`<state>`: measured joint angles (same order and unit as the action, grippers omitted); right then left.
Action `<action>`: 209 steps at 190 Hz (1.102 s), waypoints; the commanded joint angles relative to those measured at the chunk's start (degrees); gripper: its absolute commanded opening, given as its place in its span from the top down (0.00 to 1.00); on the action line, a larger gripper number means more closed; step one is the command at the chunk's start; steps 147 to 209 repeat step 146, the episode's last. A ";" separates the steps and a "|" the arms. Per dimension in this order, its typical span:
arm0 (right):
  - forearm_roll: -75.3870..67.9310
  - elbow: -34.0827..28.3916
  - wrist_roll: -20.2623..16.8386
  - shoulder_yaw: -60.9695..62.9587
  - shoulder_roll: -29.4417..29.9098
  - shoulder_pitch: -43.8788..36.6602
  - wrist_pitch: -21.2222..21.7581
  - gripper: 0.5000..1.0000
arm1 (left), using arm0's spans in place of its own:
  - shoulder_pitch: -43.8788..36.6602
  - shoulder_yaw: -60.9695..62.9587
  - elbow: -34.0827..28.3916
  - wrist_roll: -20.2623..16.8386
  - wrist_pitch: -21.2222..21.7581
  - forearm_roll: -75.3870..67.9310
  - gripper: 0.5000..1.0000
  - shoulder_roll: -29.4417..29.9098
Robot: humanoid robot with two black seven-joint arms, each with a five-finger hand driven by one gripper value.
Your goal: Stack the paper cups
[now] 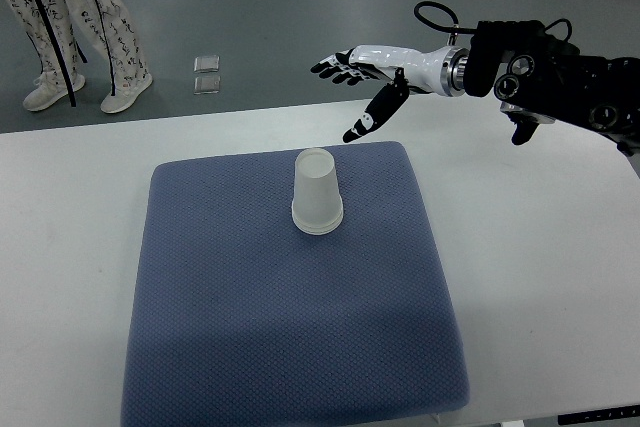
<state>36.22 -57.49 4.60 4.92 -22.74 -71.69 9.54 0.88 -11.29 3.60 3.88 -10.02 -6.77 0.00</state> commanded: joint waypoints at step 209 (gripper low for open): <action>-33.67 9.50 3.92 20.48 6.39 23.35 -5.41 0.15 | -0.01 -0.05 0.00 -0.01 0.00 0.00 0.00 0.00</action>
